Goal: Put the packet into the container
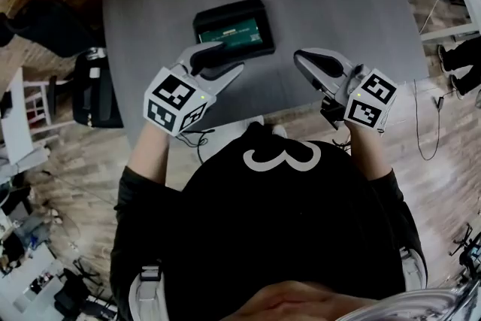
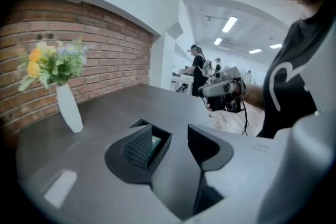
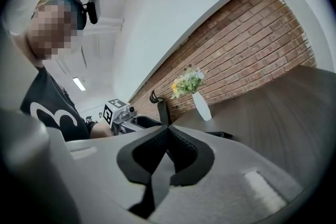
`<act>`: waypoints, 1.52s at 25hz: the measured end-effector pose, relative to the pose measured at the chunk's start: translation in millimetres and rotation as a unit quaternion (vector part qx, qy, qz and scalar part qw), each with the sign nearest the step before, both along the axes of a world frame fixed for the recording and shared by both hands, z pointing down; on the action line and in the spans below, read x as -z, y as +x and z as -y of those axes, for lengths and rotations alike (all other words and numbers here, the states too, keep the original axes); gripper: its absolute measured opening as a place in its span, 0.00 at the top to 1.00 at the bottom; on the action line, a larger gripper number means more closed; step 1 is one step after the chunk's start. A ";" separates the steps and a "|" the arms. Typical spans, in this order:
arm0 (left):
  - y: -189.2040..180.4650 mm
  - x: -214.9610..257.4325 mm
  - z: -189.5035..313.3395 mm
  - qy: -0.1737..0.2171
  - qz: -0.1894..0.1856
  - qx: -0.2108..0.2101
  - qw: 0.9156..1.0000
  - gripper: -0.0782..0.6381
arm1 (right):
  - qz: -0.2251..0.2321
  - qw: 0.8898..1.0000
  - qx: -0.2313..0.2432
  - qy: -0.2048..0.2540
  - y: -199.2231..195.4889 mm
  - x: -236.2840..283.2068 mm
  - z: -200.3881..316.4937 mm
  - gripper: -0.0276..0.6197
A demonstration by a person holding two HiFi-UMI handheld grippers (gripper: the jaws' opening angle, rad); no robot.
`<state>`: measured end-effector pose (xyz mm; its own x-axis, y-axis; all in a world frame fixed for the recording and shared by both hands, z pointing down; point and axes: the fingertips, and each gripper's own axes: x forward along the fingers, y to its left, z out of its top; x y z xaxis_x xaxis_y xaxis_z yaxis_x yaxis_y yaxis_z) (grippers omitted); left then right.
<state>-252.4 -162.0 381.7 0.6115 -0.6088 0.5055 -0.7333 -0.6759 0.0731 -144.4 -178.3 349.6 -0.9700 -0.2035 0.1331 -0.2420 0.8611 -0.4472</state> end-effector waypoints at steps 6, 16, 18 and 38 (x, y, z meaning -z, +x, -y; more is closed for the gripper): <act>23.8 34.7 -23.9 0.017 -0.116 0.108 0.987 0.74 | -0.002 0.999 0.032 0.021 -0.9 11.7 -13.1 0.96; 58.8 52.1 -45.3 0.027 -0.200 0.177 0.963 0.87 | 0.014 0.997 0.055 0.043 15.2 22.9 -38.5 0.96; 64.1 51.9 -48.0 0.028 -0.200 0.176 0.963 0.87 | 0.016 0.997 0.053 0.052 18.3 25.4 -40.3 0.96; 83.6 45.2 -44.8 0.034 -0.184 0.164 0.968 0.87 | 0.011 0.997 0.059 0.056 27.3 15.0 -43.7 0.96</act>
